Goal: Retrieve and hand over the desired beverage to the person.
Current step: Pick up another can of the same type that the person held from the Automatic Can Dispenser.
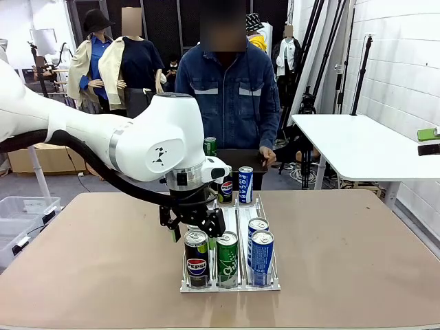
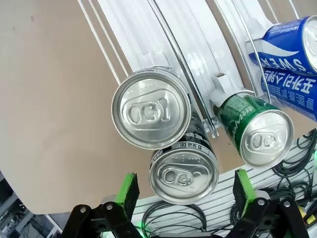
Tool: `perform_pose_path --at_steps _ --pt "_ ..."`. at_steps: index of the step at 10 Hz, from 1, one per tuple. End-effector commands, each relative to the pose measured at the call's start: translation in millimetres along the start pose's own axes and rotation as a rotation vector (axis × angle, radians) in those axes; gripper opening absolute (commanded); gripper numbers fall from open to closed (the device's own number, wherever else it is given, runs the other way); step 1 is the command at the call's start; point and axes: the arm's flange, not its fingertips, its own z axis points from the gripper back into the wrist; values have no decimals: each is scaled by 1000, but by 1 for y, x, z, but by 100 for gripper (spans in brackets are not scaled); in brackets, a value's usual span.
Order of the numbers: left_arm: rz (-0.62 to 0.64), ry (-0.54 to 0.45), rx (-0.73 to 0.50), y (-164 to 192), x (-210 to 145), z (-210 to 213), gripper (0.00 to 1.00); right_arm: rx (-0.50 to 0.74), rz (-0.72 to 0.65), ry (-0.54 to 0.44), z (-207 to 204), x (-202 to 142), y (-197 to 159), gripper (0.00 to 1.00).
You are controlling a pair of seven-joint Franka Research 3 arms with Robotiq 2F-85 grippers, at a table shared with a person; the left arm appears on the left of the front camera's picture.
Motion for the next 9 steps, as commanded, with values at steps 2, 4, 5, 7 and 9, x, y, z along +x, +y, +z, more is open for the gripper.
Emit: perform_pose_path --at_steps 2,4,5,7,9 --pt "34 -29 39 -4 8 -7 100 18 7 -18 -1 2 0 100" --pt "36 -37 30 -4 11 -12 100 18 7 -18 -1 2 0 100" --pt "37 -38 29 -5 13 -13 100 18 7 -18 -1 2 0 100" --pt "45 -29 52 -5 14 -18 100 18 7 -18 -1 2 0 100" --pt "47 -17 51 -4 15 -22 100 18 7 -18 -1 2 0 100"
